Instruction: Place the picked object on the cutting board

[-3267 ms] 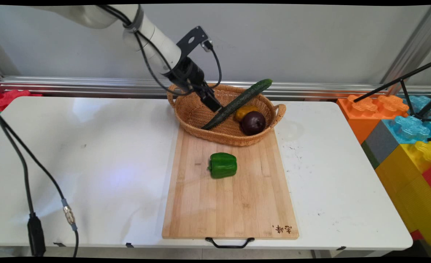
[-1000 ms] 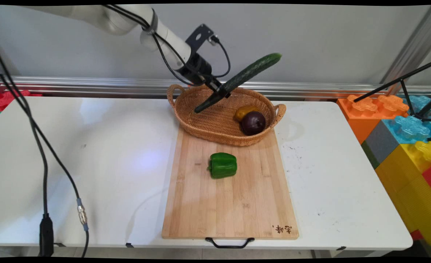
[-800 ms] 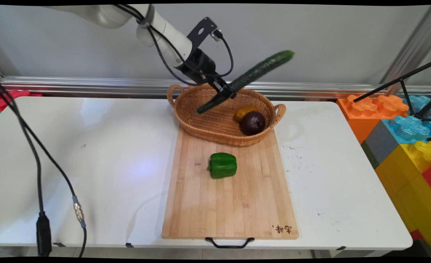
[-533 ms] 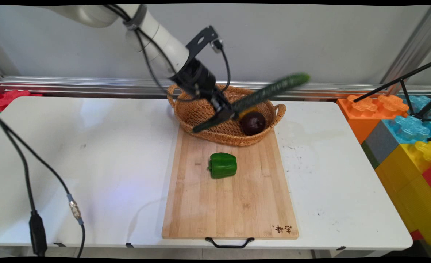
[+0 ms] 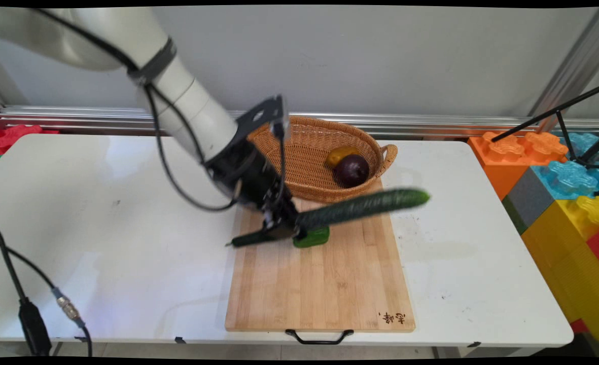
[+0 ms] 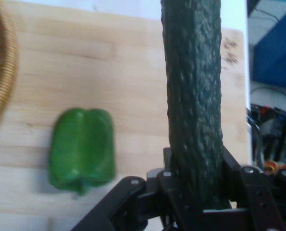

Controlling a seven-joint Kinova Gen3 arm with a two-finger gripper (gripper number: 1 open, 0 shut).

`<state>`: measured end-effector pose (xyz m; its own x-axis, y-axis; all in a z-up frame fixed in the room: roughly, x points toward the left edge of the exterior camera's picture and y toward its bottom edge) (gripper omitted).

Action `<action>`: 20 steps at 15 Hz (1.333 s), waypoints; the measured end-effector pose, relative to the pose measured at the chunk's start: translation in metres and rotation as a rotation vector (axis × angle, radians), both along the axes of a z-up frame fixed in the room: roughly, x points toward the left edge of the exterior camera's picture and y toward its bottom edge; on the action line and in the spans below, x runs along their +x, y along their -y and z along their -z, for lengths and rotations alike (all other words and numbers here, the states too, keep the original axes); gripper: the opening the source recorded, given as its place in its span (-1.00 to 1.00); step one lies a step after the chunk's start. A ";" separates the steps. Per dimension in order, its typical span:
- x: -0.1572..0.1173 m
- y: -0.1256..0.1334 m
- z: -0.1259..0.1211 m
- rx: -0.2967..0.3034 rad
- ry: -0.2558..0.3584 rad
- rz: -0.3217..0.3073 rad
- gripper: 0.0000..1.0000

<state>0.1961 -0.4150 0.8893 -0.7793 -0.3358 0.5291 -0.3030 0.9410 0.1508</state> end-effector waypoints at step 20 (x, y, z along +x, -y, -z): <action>-0.012 -0.032 0.106 -0.025 0.110 0.094 1.00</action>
<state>0.1839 -0.3833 0.7833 -0.8602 -0.2466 0.4464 -0.2272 0.9690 0.0975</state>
